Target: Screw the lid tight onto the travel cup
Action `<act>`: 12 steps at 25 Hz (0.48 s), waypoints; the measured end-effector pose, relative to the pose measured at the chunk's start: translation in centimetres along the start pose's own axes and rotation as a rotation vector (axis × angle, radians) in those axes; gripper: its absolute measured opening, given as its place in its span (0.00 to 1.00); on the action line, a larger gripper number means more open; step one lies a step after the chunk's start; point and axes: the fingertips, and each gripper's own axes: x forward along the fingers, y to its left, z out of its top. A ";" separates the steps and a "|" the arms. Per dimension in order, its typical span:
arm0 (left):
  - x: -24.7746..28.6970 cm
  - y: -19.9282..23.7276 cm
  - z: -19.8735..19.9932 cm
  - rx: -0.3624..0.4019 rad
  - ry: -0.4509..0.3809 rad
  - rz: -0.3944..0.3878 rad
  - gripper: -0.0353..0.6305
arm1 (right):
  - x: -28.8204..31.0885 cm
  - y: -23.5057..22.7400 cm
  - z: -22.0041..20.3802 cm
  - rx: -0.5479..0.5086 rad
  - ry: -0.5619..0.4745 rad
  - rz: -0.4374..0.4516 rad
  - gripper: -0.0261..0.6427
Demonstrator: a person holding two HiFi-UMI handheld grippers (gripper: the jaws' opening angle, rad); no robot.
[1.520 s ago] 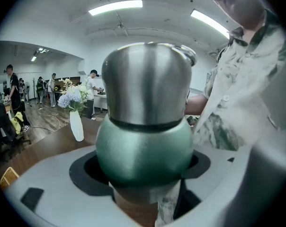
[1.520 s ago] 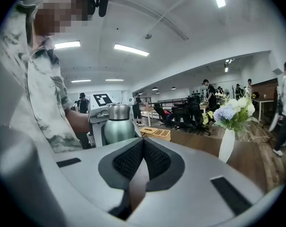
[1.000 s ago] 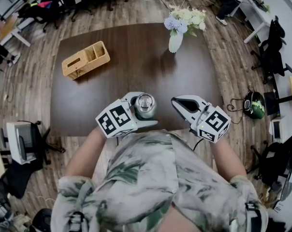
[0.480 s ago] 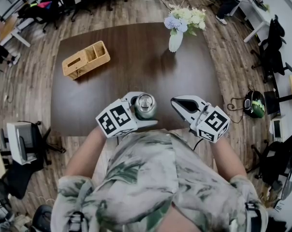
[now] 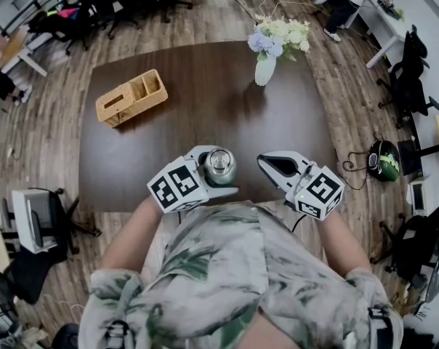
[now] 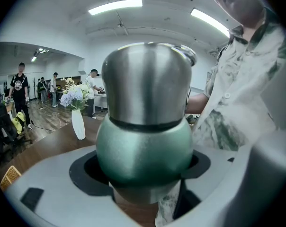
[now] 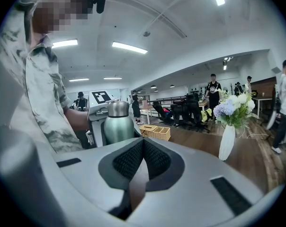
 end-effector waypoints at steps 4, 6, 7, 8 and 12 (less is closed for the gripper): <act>-0.1 0.3 -0.2 0.000 0.003 0.001 0.64 | 0.3 -0.1 0.0 0.000 0.000 -0.003 0.07; -0.1 0.4 -0.2 -0.002 0.003 -0.001 0.64 | 0.4 -0.1 0.0 0.001 0.003 -0.004 0.07; -0.1 0.5 -0.2 -0.002 0.003 -0.002 0.64 | 0.4 -0.2 0.0 0.002 0.003 -0.004 0.07; -0.2 0.6 -0.3 -0.002 0.004 -0.003 0.64 | 0.5 -0.2 0.0 0.003 0.003 -0.005 0.07; -0.6 1.1 -0.7 -0.002 0.005 -0.005 0.64 | 1.3 -0.2 0.2 0.005 0.007 -0.008 0.07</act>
